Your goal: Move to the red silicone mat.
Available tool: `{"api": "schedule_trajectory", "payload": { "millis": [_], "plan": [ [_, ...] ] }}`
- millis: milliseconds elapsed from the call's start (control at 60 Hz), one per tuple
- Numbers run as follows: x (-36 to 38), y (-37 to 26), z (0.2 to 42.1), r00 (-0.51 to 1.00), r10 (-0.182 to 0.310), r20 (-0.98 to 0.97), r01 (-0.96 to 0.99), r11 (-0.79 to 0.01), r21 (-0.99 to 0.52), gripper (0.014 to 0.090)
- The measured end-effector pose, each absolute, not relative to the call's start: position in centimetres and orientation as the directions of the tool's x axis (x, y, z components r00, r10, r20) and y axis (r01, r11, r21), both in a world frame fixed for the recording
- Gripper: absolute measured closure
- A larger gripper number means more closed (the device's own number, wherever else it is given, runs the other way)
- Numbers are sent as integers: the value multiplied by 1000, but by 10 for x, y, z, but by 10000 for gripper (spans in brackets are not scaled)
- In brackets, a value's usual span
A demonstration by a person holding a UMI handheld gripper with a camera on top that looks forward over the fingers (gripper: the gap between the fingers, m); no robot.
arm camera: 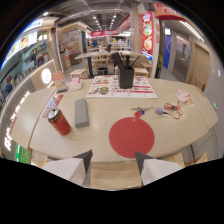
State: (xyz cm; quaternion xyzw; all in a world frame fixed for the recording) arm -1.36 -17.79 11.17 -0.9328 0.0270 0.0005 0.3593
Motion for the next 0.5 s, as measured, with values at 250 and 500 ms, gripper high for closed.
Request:
{"api": "schedule_trajectory", "payload": {
  "millis": [250,500],
  "plan": [
    [21,-171,93,997,-71,8,-48,-746,-664,199],
    [60,-128,64,996,-75,45,-27,-753,-658,201]
  ]
}}
